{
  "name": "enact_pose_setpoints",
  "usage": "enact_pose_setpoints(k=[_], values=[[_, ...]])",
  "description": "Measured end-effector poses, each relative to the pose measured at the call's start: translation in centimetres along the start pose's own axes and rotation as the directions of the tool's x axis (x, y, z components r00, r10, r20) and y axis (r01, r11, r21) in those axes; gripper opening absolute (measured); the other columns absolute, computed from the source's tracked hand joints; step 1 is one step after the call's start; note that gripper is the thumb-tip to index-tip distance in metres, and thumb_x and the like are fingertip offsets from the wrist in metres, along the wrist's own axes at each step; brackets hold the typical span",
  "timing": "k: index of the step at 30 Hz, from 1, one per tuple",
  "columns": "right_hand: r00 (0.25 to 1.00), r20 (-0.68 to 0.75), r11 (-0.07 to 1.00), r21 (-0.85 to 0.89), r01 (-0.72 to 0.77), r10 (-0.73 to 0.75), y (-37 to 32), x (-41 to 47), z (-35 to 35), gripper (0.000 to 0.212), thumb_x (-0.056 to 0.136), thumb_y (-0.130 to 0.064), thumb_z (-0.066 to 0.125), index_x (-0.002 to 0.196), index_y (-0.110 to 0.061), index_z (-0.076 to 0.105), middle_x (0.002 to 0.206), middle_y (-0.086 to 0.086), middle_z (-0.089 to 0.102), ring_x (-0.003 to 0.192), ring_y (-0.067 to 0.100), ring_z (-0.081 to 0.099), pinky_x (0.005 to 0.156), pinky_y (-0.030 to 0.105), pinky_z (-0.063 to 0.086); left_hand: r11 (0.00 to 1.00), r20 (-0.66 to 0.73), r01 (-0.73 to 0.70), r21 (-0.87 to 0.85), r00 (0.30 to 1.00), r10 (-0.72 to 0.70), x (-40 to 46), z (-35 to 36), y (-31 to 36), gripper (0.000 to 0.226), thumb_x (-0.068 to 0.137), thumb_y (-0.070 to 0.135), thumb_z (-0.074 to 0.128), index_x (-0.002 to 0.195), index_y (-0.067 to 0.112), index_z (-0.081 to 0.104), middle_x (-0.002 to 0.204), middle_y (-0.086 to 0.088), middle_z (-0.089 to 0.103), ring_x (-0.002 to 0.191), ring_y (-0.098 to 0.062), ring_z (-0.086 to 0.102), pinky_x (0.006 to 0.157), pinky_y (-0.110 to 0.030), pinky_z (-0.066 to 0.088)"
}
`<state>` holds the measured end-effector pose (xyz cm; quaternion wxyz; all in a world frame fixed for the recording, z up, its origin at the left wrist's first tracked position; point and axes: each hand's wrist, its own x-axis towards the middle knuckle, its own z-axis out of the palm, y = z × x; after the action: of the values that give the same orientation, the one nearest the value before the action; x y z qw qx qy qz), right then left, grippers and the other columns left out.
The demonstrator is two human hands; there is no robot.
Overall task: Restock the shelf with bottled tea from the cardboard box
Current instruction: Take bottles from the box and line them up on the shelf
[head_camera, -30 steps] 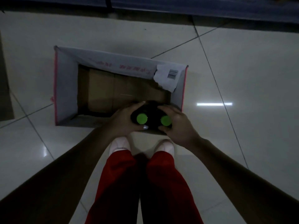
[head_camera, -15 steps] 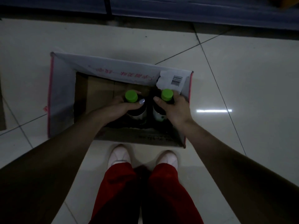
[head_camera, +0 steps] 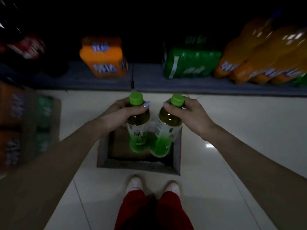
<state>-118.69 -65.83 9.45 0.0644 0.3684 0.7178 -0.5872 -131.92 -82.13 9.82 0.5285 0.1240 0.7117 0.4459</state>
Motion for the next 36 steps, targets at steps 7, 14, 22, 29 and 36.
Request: enact_pose_setpoints(k=[7, 14, 22, 29, 36], values=[[0.944, 0.012, 0.919, -0.228, 0.323, -0.329, -24.7, -9.6, -13.3, 0.037, 0.073, -0.053, 0.067, 0.092, -0.022, 0.069, 0.093, -0.006, 0.074, 0.089, 0.005, 0.068, 0.086, 0.033, 0.055, 0.954, -0.076, -0.28, 0.111, 0.954, 0.289, -14.1, -0.3, 27.0, 0.04, 0.062, 0.057, 0.066, 0.094, 0.032, 0.069, 0.079, 0.018, 0.074, 0.076, 0.003, 0.068, 0.069, -0.025, 0.049], [0.794, -0.194, 0.801, -0.328, 0.502, -0.577, -44.9, -21.9, -26.3, 0.044, 0.07, -0.067, 0.061, 0.064, -0.024, 0.062, 0.067, -0.006, 0.07, 0.071, 0.008, 0.065, 0.069, 0.033, 0.049, 0.853, -0.079, -0.487, 0.19, 0.858, 0.508, -28.6, -0.7, 49.4, 0.067, 0.047, 0.074, 0.067, 0.097, 0.03, 0.07, 0.096, 0.003, 0.076, 0.094, -0.016, 0.071, 0.089, -0.041, 0.051], [0.541, -0.37, 0.653, -0.356, 0.668, -0.755, -60.8, -30.5, -34.3, 0.043, 0.066, -0.067, 0.064, 0.074, -0.025, 0.07, 0.073, -0.009, 0.072, 0.083, 0.009, 0.068, 0.084, 0.038, 0.052, 0.67, -0.137, -0.699, 0.251, 0.66, 0.739, -39.0, -0.9, 65.7, 0.038, 0.073, 0.051, 0.064, 0.098, 0.023, 0.07, 0.088, 0.009, 0.075, 0.082, -0.008, 0.067, 0.072, -0.031, 0.048], [0.416, -0.453, 0.593, -0.379, 0.711, -0.788, -69.1, -32.7, -39.3, 0.049, 0.068, -0.064, 0.066, 0.082, -0.017, 0.073, 0.082, -0.004, 0.076, 0.085, 0.012, 0.07, 0.081, 0.034, 0.052, 0.502, -0.193, -0.818, 0.281, 0.464, 0.865, -42.1, 0.3, 75.6, 0.027, 0.083, 0.041, 0.06, 0.1, 0.023, 0.07, 0.085, 0.009, 0.071, 0.077, -0.009, 0.065, 0.06, -0.025, 0.044], [0.386, -0.55, 0.624, -0.353, 0.697, -0.741, -74.0, -28.9, -45.3, 0.048, 0.061, -0.07, 0.065, 0.079, -0.027, 0.075, 0.079, -0.009, 0.075, 0.085, 0.014, 0.069, 0.088, 0.044, 0.055, 0.427, -0.142, -0.831, 0.356, 0.403, 0.904, -39.3, 2.3, 83.4, 0.024, 0.081, 0.046, 0.062, 0.094, 0.028, 0.07, 0.091, 0.012, 0.073, 0.085, -0.005, 0.068, 0.067, -0.026, 0.048]])
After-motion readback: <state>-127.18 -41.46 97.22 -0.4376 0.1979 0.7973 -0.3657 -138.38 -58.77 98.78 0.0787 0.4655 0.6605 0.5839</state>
